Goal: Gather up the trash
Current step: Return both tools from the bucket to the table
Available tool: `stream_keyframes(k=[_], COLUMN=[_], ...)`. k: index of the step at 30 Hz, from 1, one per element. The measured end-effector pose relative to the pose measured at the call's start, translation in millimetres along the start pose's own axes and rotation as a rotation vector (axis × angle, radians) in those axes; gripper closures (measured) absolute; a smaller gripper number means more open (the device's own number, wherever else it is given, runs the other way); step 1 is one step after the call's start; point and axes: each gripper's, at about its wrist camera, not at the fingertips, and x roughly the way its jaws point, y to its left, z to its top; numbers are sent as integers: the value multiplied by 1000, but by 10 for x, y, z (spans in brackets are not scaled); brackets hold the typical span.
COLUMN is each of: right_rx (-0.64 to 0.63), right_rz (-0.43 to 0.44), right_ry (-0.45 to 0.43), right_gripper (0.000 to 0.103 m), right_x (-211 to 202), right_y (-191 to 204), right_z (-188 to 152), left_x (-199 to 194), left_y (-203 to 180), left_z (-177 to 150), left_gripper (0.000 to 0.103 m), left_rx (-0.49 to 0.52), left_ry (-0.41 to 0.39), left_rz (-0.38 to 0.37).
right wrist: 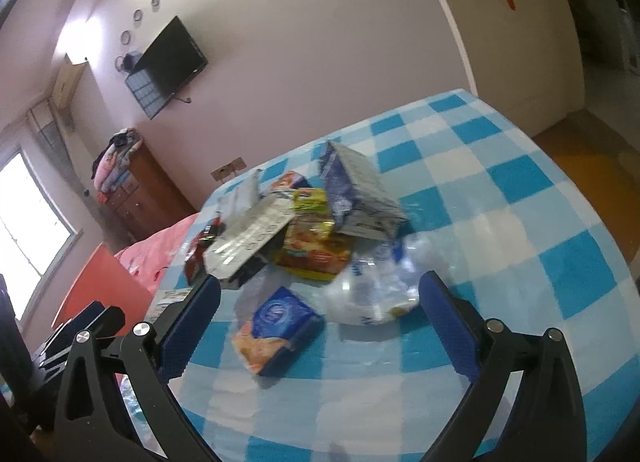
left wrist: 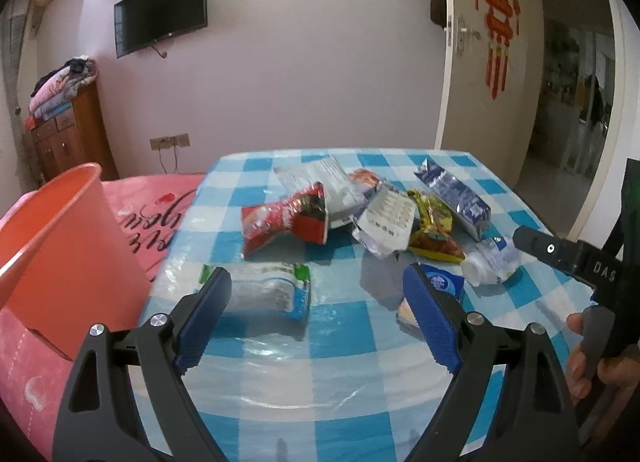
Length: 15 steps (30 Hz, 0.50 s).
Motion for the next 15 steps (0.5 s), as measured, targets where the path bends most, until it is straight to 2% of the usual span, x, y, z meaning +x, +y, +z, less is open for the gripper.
stream_keyframes(k=[4, 9, 11, 15], right_rx=[24, 13, 8, 7], right_rz=[-29, -29, -25, -6], right_ry=[31, 61, 73, 94], right_gripper=[5, 5, 5, 5], right_x=[36, 95, 126, 189], right_y=[-161, -263, -288, -333], right_z=[24, 62, 74, 77], left_x=[150, 311, 390, 530], left_y=[37, 310, 428, 546], left_z=[-44, -125, -152, -167], left_gripper=[15, 15, 15, 15], left_rx=[-52, -241, -330, -439], left_ry=[63, 146, 181, 221], left_rz=[28, 31, 15, -25])
